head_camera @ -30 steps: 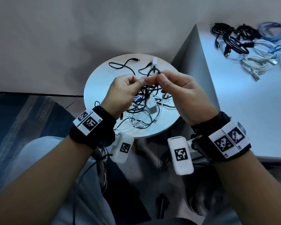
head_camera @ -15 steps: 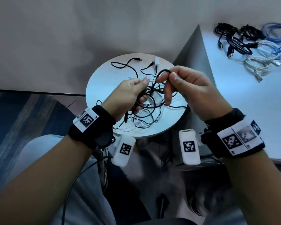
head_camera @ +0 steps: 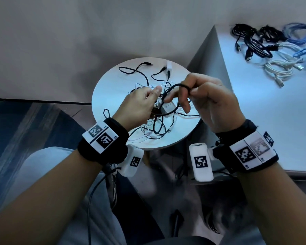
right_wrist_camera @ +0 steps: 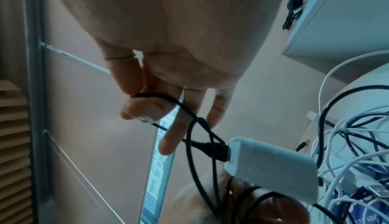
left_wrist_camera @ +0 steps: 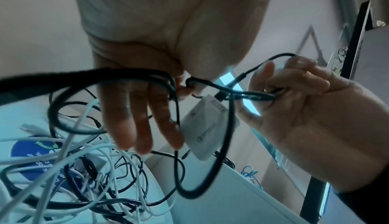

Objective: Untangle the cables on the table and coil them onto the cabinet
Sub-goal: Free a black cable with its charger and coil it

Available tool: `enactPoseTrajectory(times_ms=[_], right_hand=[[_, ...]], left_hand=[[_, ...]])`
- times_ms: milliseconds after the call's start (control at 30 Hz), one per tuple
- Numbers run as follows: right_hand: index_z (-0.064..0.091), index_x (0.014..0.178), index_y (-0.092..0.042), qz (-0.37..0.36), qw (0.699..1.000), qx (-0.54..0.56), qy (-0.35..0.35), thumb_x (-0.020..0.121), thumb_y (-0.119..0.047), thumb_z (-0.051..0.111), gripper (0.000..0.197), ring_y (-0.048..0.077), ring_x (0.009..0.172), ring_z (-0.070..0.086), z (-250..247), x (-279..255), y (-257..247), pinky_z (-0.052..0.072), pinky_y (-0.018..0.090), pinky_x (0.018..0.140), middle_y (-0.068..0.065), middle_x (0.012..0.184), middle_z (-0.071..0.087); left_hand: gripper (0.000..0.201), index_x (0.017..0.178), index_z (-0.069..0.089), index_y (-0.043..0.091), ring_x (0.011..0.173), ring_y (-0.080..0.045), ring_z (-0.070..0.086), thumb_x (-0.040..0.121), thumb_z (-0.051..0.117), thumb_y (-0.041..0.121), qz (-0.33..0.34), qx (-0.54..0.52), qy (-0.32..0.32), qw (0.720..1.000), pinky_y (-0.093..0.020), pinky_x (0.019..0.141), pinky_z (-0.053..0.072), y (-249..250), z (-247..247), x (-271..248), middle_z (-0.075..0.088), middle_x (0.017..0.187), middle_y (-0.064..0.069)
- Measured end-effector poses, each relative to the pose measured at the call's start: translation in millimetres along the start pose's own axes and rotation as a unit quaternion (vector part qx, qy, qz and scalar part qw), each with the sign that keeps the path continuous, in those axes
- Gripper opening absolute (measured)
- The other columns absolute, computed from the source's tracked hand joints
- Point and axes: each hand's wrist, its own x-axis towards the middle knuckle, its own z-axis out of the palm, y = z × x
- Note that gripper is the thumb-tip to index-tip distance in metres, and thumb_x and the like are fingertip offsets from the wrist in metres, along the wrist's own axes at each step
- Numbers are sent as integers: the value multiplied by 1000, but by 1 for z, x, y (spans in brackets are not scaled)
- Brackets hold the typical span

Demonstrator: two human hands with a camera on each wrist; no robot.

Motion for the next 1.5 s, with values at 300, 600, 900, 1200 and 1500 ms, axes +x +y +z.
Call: enactPoseTrajectory(times_ms=[300,600,900,1200,1500], right_hand=[[49,75,-9,-9,995,-33,96,107,-18,34,36,26,45,53,2,4,-6,47,29,58,13,81,67],[54,88,-14,-15,995,-75,58,109,-18,33,30,21,42,39,7,-2,-22,22,29,40,6,92,69],[44,119,-12,120,990,-62,37,105,-20,46,17,12,34,27,-3,-5,-25,20,15,40,6,71,50],[61,90,-11,53,979,-160,117,93,-28,66,19,13,69,58,6,2,-7,46,25,64,8,80,58],[69,84,-21,63,925,-349,136,81,-30,82,16,4,77,57,17,4,19,43,18,71,-8,86,63]], left_hand=[[36,73,52,34,93,-17,52,100,49,57,89,76,69,991,-28,72,31,4,-16,-4,59,96,-3],[25,97,65,25,129,-15,55,102,50,44,206,-87,52,973,-42,109,42,13,-14,-9,61,130,-4],[27,92,62,0,88,-28,67,102,50,21,197,-308,-36,930,-42,86,53,28,-3,-25,70,89,-18],[26,93,68,-3,69,-11,62,104,55,17,152,-290,112,938,-23,67,53,31,-4,-18,68,78,-6],[21,81,73,21,69,-21,68,94,71,37,149,-124,185,963,-40,67,57,16,-6,-12,71,74,-1]])
